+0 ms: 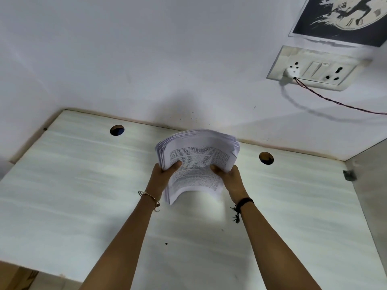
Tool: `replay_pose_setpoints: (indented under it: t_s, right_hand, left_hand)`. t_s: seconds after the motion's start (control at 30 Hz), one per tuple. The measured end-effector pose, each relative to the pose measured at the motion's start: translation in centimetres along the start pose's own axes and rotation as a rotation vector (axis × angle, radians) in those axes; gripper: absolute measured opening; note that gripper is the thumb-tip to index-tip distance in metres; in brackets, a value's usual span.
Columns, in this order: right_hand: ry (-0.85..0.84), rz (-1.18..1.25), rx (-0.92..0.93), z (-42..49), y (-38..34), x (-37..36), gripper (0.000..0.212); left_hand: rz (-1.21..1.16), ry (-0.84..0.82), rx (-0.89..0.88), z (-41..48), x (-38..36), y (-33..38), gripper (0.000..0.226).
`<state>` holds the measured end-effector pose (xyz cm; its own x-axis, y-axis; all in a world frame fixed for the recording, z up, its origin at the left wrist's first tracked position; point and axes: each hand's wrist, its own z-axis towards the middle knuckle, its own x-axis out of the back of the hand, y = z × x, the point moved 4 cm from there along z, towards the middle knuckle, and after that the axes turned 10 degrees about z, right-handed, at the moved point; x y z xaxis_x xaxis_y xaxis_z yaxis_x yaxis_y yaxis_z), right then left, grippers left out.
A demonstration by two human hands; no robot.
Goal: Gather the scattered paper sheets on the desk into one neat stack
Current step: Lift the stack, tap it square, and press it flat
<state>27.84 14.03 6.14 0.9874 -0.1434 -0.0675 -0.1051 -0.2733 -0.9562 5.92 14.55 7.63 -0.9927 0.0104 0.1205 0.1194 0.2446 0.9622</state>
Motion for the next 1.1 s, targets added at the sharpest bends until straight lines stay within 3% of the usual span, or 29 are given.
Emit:
replay_pose_setpoints:
  t_s: [0.17,0.3,0.43,0.53,0.6,0.7,0.83,0.87,1.0,1.1]
  right_hand:
    - [0.018,-0.034,0.009,0.5,-0.2,0.2,0.01]
    - [-0.008,-0.112,-0.067,0.6,1.5,0.6,0.025]
    - [0.047,-0.267,0.009,1.1,0.4,1.2,0.031]
    - [0.03,-0.386,0.084,1.6,-1.3,1.5,0.035]
    - [-0.005,-0.494,0.151,1.8,-2.9,1.7,0.036]
    - [-0.053,-0.657,0.247,1.9,-5.8,2.0,0.042]
    - [-0.211,-0.935,0.343,1.8,-8.7,0.4,0.021]
    - [-0.253,-1.002,0.376,1.7,-9.1,-0.2,0.008]
    - [-0.257,-1.09,0.445,1.5,-9.7,-0.9,0.021]
    - [-0.268,-1.018,0.389,1.6,-9.6,-0.2,0.021]
  left_hand:
    - [-0.022,-0.042,-0.021,-0.2,-0.2,-0.1,0.032]
    - [-0.009,-0.074,0.001,-0.5,-0.4,-0.8,0.031]
    - [-0.021,-0.031,-0.016,0.1,0.9,0.7,0.022]
    - [-0.027,0.017,-0.129,0.9,2.9,3.3,0.032]
    - [0.074,0.043,-0.192,1.6,4.3,5.0,0.03]
    - [0.318,-0.092,-0.202,2.6,4.8,6.3,0.041]
    - [0.598,-0.11,-0.232,2.7,2.7,6.4,0.058]
    - [0.607,-0.093,-0.266,2.7,2.0,6.4,0.057]
    - [0.511,-0.09,-0.237,2.7,0.5,5.9,0.019]
    - [0.409,-0.049,-0.225,2.2,0.3,5.8,0.015]
